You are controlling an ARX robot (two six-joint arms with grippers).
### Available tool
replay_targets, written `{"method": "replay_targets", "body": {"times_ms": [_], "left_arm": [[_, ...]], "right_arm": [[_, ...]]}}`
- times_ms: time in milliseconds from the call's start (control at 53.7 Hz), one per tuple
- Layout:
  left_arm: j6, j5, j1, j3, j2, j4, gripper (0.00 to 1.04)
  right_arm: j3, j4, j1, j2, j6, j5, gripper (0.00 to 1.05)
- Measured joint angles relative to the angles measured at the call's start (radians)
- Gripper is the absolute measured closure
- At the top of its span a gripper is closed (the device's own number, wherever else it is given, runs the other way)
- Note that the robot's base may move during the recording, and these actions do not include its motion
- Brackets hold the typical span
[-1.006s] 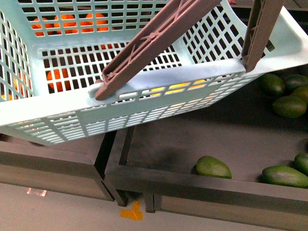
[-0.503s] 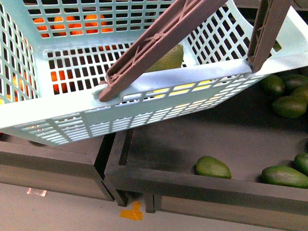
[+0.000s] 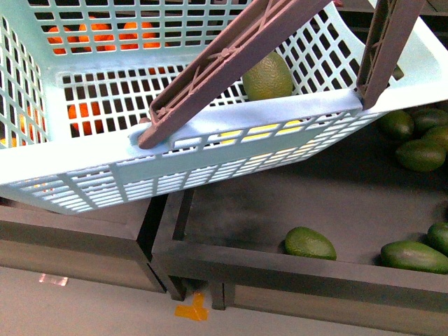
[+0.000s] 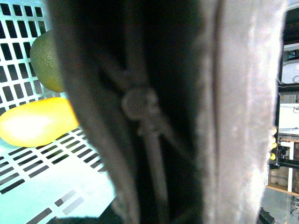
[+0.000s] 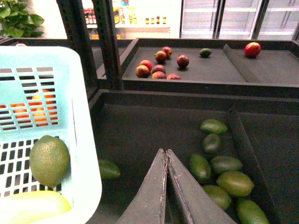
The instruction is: Pick mango and avocado into basket
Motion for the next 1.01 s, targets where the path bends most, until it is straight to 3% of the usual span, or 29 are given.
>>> {"method": "replay_targets", "body": {"times_ms": [37, 149, 1006], "left_arm": [[0.000, 0.001, 0.000, 0.000, 0.000, 0.000, 0.91], [0.000, 0.000, 0.000, 0.000, 0.000, 0.000, 0.91], [0.000, -0.001, 0.000, 0.000, 0.000, 0.000, 0.91]], "right_arm": [[-0.022, -0.003, -0.034, -0.026, -0.001, -0.051, 1.03], [-0.062, -0.019, -0.062, -0.079, 0.000, -0.055, 1.03], [-0.208, -0.234, -0.063, -0.461, -0.001, -0.061, 1.03]]}}
